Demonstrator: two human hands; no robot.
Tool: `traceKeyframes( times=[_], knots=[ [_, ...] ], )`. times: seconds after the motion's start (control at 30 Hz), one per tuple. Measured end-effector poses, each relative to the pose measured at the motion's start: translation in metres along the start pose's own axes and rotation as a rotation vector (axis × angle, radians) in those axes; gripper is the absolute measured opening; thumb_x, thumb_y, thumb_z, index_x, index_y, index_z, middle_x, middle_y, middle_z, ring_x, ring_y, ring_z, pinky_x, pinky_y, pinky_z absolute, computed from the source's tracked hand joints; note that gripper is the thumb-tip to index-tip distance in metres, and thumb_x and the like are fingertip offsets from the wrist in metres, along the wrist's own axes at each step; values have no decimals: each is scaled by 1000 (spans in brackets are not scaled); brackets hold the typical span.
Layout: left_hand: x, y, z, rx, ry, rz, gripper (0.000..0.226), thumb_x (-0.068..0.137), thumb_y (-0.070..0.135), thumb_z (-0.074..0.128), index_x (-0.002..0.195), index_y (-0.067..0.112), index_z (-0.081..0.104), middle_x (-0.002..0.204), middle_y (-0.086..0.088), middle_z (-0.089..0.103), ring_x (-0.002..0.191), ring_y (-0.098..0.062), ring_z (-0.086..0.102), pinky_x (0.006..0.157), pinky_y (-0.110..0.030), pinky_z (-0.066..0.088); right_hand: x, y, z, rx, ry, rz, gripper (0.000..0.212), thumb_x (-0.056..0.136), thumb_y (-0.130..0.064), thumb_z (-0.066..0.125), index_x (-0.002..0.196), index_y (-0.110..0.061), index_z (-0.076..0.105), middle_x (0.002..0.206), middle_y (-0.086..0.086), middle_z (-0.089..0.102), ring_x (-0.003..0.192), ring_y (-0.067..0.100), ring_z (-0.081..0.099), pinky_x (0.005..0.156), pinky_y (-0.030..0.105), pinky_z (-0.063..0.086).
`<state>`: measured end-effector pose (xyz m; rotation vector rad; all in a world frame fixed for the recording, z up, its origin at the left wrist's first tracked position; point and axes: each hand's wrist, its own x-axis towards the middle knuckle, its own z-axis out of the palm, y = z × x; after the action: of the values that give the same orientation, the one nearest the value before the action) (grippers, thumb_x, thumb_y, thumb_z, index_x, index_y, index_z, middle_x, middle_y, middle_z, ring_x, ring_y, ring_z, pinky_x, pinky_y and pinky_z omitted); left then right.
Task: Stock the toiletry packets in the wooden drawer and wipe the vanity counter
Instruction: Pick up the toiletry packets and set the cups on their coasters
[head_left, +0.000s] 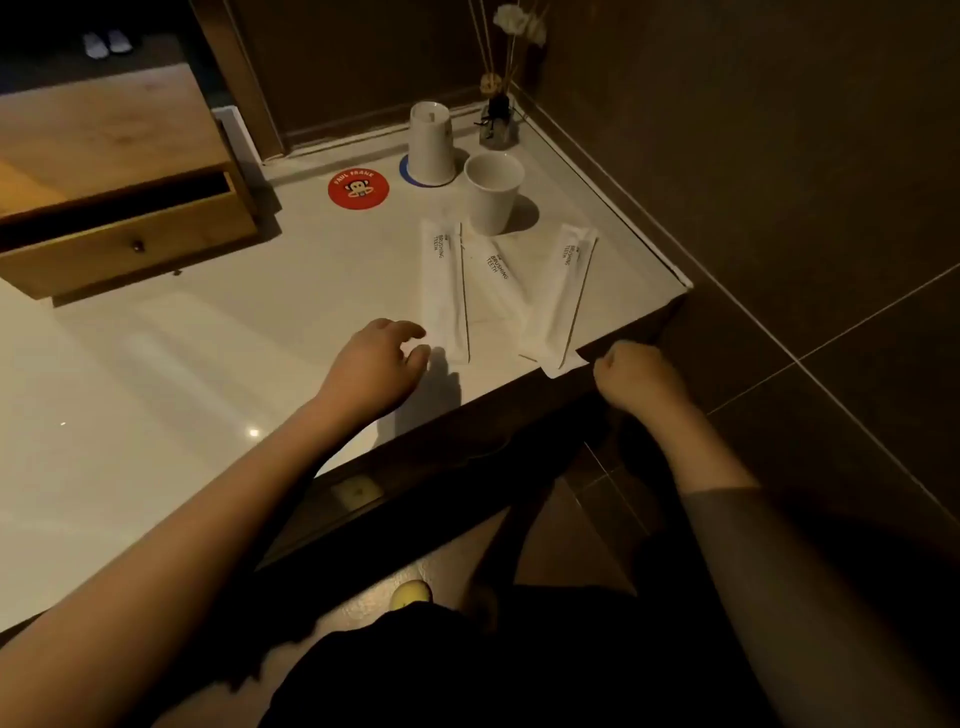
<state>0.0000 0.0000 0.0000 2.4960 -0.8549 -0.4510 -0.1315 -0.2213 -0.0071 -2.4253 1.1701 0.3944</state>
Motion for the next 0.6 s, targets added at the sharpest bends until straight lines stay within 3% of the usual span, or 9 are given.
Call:
traceKeyframes(
  times=[0.1,0.17,0.33,0.5,0.6],
  knots=[
    [11,-13,14,166,-1,-50,42,95,31,40,123,2,55,130,-18,56,118,-36,50,99,-42,40,13,-15,1,39,189,-10,36,98,-29,34,108,1,52,104,16,58,92,31,56,66,33,40],
    [14,-13,25,222,-33,-55,40,94,34,40,116,5,55,123,-17,57,116,-37,47,95,-42,41,20,-30,4,62,242,-13,47,98,-37,33,115,3,50,117,21,57,105,34,54,71,37,43],
    [27,7,38,201,140,-85,42,92,36,45,115,1,53,114,-21,58,109,-36,48,84,-40,41,33,-59,15,100,211,73,65,90,-54,45,126,-1,42,132,19,44,118,34,46,83,40,48],
    [50,22,38,29,194,-218,52,81,30,67,116,-3,45,116,-23,50,107,-38,47,82,-39,42,35,-65,22,288,153,167,66,81,-31,70,129,-1,36,138,18,34,127,34,35,91,41,47],
    [61,27,34,-87,146,-324,62,76,23,74,122,-2,40,120,-23,46,112,-37,45,86,-38,43,32,-62,24,388,120,180,67,80,-22,73,130,0,33,137,21,35,122,37,44,90,43,49]
  ],
)
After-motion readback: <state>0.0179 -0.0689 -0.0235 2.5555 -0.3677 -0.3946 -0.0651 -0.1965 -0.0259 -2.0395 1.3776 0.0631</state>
